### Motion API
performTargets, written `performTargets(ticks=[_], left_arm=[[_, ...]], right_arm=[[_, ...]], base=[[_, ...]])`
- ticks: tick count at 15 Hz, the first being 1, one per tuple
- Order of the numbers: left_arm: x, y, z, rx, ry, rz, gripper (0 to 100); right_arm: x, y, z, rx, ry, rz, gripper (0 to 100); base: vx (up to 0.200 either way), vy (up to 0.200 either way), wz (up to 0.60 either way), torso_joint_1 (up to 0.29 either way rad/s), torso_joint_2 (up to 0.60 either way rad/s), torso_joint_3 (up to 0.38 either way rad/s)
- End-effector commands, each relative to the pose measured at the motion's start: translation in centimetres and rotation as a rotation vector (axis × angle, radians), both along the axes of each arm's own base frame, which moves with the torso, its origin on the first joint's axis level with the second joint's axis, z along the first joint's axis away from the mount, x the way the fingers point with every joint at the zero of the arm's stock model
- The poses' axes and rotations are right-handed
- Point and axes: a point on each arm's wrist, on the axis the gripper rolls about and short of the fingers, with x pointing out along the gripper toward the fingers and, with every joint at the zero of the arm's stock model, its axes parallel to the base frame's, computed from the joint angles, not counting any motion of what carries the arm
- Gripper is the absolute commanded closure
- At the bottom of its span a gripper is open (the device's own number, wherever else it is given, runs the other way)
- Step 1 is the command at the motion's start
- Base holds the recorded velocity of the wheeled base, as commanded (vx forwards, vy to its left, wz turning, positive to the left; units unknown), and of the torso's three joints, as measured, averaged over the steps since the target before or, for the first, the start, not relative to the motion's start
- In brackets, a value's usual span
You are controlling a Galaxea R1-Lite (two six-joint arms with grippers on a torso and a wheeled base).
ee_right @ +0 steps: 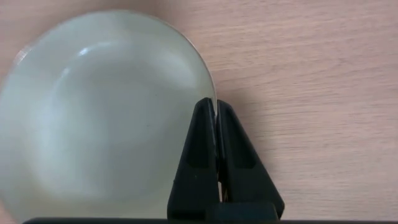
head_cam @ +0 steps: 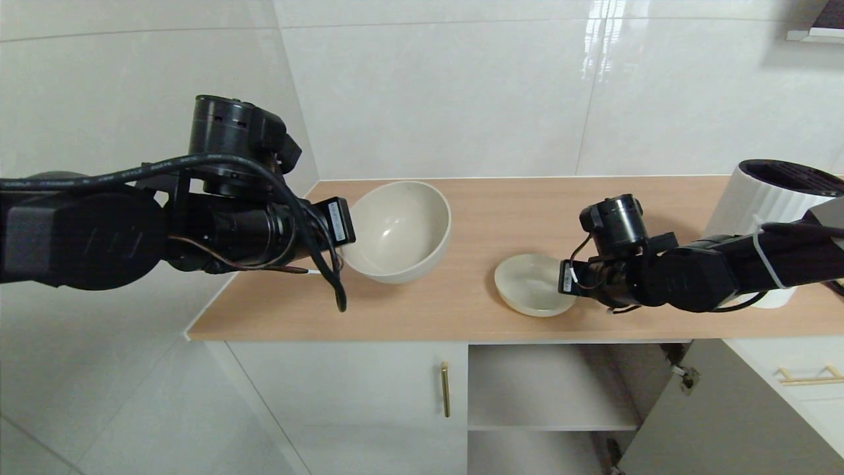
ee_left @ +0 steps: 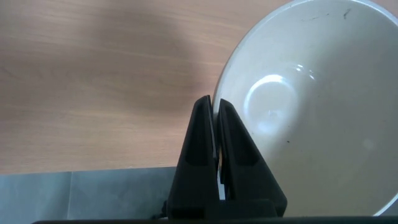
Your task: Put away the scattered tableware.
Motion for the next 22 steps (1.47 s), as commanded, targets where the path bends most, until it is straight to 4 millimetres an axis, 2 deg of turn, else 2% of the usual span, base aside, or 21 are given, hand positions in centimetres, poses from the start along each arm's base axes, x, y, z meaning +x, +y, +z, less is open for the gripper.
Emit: performTargets(ticks=[1, 3, 4, 7, 9, 10, 11, 13, 14, 17, 20, 22], left_arm=[[-0.3, 0.2, 0.3, -0.003, -0.006, 0.001, 100], [-1.2, 0.0, -0.5, 0.011, 0.023, -0.014, 100], [-1.4, 0.0, -0.7, 0.016, 0.029, -0.016, 100], [-3.8, 0.6, -0.8, 0.019, 0.036, -0.032, 100], [-4.4, 0.9, -1.0, 0.025, 0.044, -0.03, 100], [-4.5, 0.9, -1.0, 0.026, 0.045, -0.029, 100], [-4.9, 1.1, -2.1, 0.042, 0.078, -0.029, 100], [-5.1, 1.0, -2.7, 0.05, 0.097, -0.035, 100], [-5.4, 0.9, -2.8, 0.05, 0.102, -0.039, 100], [-5.9, 0.7, -2.4, 0.046, 0.089, -0.053, 100], [-5.9, 0.7, -2.6, 0.05, 0.093, -0.05, 100], [-5.9, 0.7, -2.6, 0.05, 0.095, -0.051, 100]], right_arm=[[-0.8, -0.4, 2.0, 0.029, -0.04, -0.003, 100], [-3.2, -1.4, 4.3, 0.054, -0.032, 0.034, 100], [-3.8, -1.6, 5.0, 0.068, -0.029, 0.053, 100], [-7.7, -2.8, 7.9, 0.101, 0.042, 0.135, 100], [-9.9, -3.6, 7.5, 0.096, 0.093, 0.131, 100], [-10.3, -3.7, 7.4, 0.095, 0.098, 0.133, 100], [-11.6, -4.2, 7.7, 0.115, 0.094, 0.157, 100], [-12.0, -4.4, 8.1, 0.124, 0.085, 0.164, 100], [-12.9, -4.8, 8.4, 0.128, 0.075, 0.165, 100], [-14.8, -5.7, 6.9, 0.11, 0.118, 0.162, 100], [-15.2, -5.7, 6.0, 0.095, 0.15, 0.172, 100], [-14.8, -5.3, 5.3, 0.083, 0.177, 0.176, 100]], base=[[0.0, 0.0, 0.0, 0.0, 0.0, 0.0], [0.0, 0.0, 0.0, 0.0, 0.0, 0.0], [0.0, 0.0, 0.0, 0.0, 0.0, 0.0], [0.0, 0.0, 0.0, 0.0, 0.0, 0.0], [0.0, 0.0, 0.0, 0.0, 0.0, 0.0], [0.0, 0.0, 0.0, 0.0, 0.0, 0.0], [0.0, 0.0, 0.0, 0.0, 0.0, 0.0], [-0.1, 0.0, 0.0, 0.001, 0.0, 0.004], [-0.2, 0.0, 0.0, 0.002, 0.0, 0.002], [-0.2, 0.0, 0.0, 0.002, 0.01, 0.004], [-0.2, 0.0, 0.0, -0.006, 0.0, 0.005], [0.0, 0.0, 0.0, 0.0, 0.0, 0.0]])
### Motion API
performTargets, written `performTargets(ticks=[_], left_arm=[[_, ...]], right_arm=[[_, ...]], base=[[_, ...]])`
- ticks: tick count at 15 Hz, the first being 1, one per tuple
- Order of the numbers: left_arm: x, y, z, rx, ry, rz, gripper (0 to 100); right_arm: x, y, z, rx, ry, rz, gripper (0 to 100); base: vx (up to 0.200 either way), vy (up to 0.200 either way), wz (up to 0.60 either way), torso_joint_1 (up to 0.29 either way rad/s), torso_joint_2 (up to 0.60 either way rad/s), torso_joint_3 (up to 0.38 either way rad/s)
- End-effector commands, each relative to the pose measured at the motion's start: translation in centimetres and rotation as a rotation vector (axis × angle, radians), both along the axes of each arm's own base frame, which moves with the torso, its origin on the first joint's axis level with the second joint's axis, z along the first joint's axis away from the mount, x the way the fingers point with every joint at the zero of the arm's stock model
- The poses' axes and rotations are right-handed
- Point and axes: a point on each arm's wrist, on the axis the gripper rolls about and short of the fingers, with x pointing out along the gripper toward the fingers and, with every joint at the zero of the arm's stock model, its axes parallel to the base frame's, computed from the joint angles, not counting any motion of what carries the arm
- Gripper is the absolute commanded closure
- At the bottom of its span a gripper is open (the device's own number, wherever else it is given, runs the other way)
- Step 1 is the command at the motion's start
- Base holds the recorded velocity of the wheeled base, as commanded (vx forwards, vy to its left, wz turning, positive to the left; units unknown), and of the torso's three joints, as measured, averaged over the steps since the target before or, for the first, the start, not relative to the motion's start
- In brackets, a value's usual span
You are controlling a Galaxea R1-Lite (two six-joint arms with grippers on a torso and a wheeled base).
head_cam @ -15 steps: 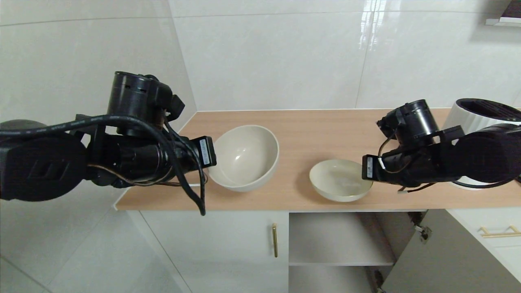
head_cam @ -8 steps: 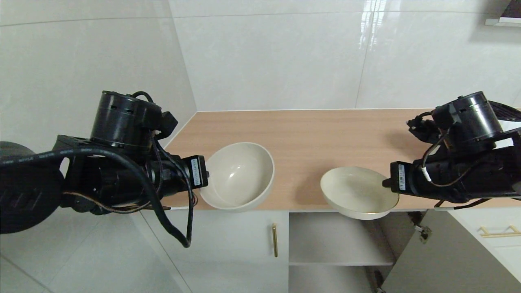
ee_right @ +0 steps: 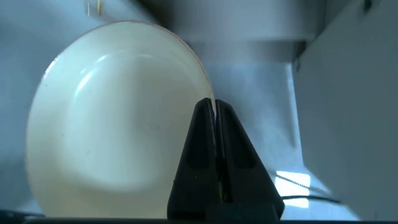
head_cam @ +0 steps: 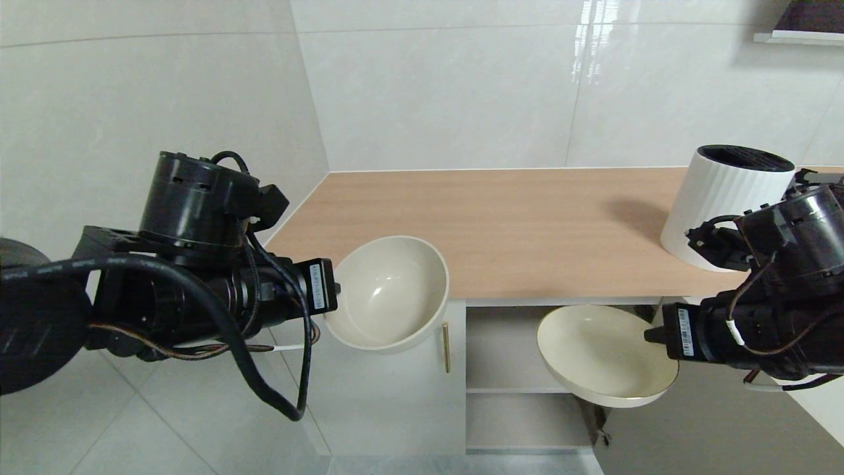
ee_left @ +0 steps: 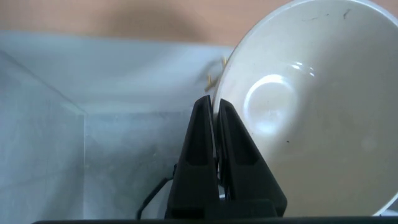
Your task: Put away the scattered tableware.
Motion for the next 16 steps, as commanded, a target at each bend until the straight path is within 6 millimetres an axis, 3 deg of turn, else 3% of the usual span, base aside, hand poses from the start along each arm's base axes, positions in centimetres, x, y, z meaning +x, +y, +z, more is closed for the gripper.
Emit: performTargets(ticks=[1, 7, 16], left_arm=[[0.2, -0.1, -0.2, 0.002, 0.004, 0.0, 100], [0.6, -0.4, -0.8, 0.013, 0.026, 0.0, 100], [0.7, -0.4, -0.9, 0.014, 0.027, 0.0, 100]], right_arm=[[0.4, 0.3, -0.7, -0.013, 0.025, 0.004, 100], [1.2, 0.8, -1.3, -0.008, 0.007, 0.004, 100], [1.6, 1.0, -1.8, -0.018, 0.026, 0.004, 100]], base=[[0.0, 0.0, 0.0, 0.0, 0.0, 0.0], [0.0, 0.0, 0.0, -0.016, 0.04, 0.022], [0.0, 0.0, 0.0, -0.205, 0.46, 0.252]])
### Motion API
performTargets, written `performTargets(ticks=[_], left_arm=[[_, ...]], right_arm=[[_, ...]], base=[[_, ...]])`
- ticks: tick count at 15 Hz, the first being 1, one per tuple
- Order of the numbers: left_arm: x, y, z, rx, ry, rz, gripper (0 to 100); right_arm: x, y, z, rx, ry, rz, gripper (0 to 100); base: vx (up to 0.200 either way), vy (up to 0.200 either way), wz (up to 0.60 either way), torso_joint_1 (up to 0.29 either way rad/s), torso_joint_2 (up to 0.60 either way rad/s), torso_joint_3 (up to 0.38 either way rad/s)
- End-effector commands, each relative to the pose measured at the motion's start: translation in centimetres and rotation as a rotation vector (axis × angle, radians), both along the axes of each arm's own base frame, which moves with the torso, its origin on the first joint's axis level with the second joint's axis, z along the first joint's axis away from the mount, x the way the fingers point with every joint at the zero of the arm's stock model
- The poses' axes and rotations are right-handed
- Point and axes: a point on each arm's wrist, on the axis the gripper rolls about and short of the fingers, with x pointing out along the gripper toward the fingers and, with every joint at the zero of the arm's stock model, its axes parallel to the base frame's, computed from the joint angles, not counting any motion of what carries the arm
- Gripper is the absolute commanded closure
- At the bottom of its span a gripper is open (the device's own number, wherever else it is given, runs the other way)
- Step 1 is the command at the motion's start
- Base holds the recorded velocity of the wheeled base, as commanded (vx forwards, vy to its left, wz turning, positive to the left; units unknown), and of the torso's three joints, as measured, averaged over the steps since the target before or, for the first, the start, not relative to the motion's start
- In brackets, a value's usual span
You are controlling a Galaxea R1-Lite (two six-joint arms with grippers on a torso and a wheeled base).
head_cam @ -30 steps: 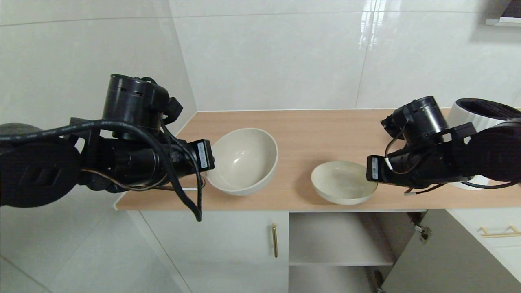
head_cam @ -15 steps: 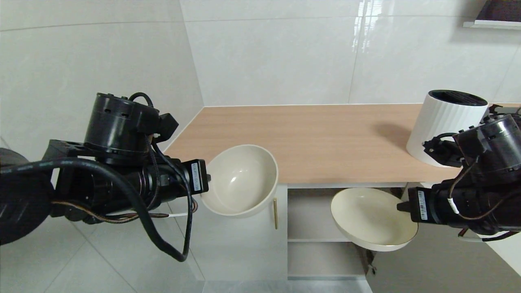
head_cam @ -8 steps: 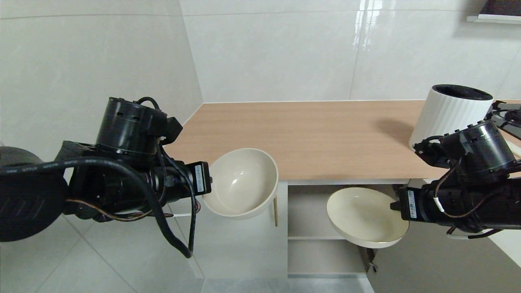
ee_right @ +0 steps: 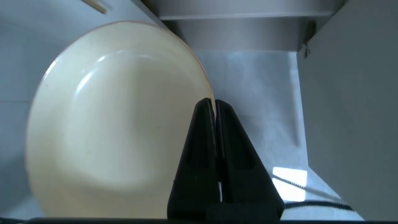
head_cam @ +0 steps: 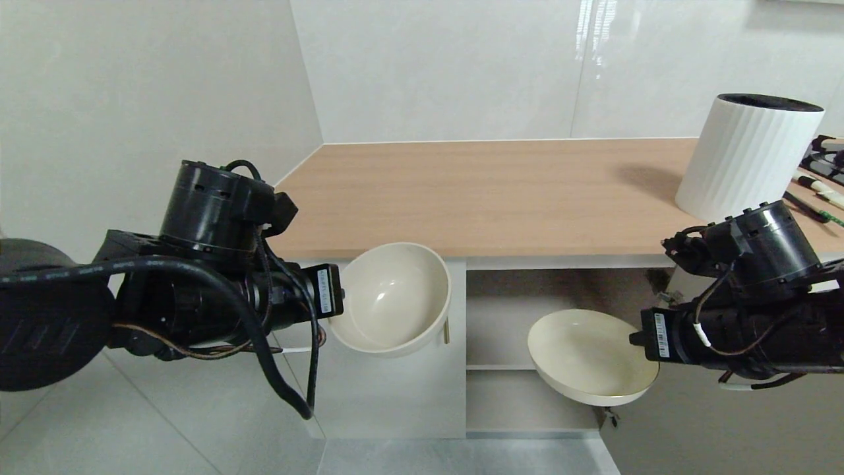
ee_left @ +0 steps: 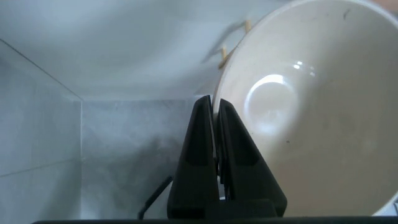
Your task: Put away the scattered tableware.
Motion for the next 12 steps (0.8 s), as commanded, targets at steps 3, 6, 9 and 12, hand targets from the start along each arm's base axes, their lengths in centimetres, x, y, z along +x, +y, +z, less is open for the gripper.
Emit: performTargets(ticks=[3, 6, 9, 12], left_arm=[[0.06, -0.02, -0.07, 0.001, 0.002, 0.001, 100], [0.14, -0.07, -0.2, 0.003, 0.006, 0.001, 100], [0.19, -0.1, -0.28, 0.005, 0.009, 0.001, 100], [0.14, -0.07, -0.2, 0.003, 0.006, 0.001, 100]], right_arm=[[0.16, 0.09, -0.28, -0.007, 0.01, 0.0, 100], [0.31, 0.16, -0.54, -0.014, 0.017, -0.002, 100], [0.31, 0.21, -0.58, -0.014, 0.019, 0.0, 100], [0.46, 0.28, -0.82, -0.018, 0.027, 0.0, 100]], base=[[0.0, 0.0, 0.0, -0.201, 0.48, 0.284], [0.0, 0.0, 0.0, -0.185, 0.47, 0.284], [0.0, 0.0, 0.0, -0.167, 0.46, 0.282], [0.0, 0.0, 0.0, -0.146, 0.45, 0.299]])
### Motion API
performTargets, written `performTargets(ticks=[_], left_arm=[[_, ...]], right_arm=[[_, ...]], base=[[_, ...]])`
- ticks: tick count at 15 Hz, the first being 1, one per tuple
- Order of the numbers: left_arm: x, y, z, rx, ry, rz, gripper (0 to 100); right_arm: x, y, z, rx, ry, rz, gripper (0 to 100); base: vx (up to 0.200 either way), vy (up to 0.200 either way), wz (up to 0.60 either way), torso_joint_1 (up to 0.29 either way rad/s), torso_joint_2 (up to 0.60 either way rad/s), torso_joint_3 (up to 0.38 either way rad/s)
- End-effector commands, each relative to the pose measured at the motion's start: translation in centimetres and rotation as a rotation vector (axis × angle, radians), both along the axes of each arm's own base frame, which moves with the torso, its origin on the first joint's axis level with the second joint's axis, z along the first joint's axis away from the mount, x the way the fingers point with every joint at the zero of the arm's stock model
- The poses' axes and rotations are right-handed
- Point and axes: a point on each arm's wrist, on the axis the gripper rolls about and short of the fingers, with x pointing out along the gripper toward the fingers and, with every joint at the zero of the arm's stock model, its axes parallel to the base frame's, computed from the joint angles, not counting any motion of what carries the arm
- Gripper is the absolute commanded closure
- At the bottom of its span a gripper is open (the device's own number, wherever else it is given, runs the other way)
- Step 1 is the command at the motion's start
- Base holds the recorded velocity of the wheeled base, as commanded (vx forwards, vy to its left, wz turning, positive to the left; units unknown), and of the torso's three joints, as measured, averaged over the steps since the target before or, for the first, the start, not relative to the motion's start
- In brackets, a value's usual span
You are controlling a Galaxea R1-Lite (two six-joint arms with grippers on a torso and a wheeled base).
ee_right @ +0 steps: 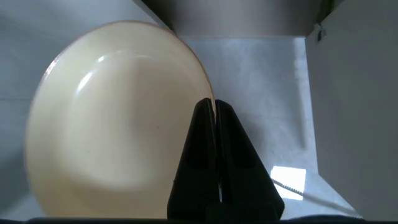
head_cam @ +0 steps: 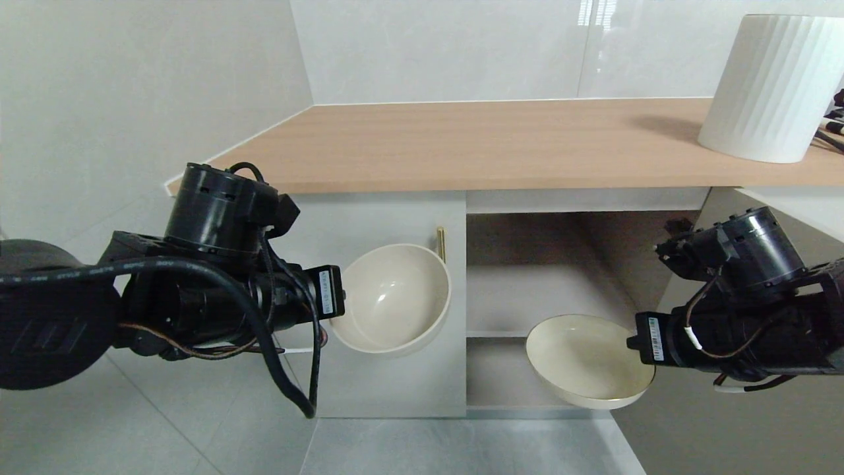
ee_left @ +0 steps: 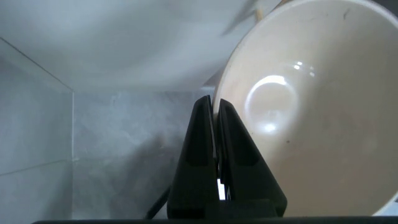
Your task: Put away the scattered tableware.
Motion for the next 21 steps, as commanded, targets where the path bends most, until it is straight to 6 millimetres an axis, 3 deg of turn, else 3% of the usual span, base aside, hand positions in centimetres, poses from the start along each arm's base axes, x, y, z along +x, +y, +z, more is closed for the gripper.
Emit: performTargets(ticks=[1, 5, 8, 12, 16, 18, 21], left_arm=[[0.0, 0.0, 0.0, -0.001, -0.002, 0.001, 100], [0.0, 0.0, 0.0, -0.001, -0.002, 0.001, 100], [0.3, 0.5, 0.3, -0.006, -0.012, 0.018, 100], [0.1, 0.7, 0.6, -0.009, -0.022, 0.021, 100], [0.2, 0.8, 0.6, -0.009, -0.022, 0.027, 100], [0.1, 0.8, 0.7, -0.011, -0.026, 0.026, 100], [0.2, 0.9, 0.6, -0.009, -0.023, 0.027, 100]], right_arm=[[0.2, 0.1, -0.2, -0.004, 0.007, 0.0, 100], [0.5, 0.2, -0.5, -0.007, 0.014, 0.0, 100], [2.1, 1.0, -2.6, -0.027, 0.04, -0.007, 100], [5.9, 2.9, -7.9, -0.043, 0.059, -0.016, 100], [9.3, 4.4, -13.1, -0.067, -0.049, -0.084, 100], [11.2, 4.5, -14.6, -0.06, -0.099, -0.103, 100], [14.9, 4.3, -14.8, -0.074, -0.169, -0.15, 100]], base=[[0.0, 0.0, 0.0, -0.105, 0.31, 0.198], [0.0, 0.0, 0.0, -0.022, 0.08, 0.051], [0.0, 0.0, 0.0, 0.0, 0.0, 0.0], [0.0, 0.0, 0.0, 0.0, 0.0, 0.0], [0.0, 0.0, 0.0, 0.0, 0.0, 0.0], [0.0, 0.0, 0.0, 0.0, 0.0, 0.0], [0.0, 0.0, 0.0, 0.0, 0.0, 0.0]])
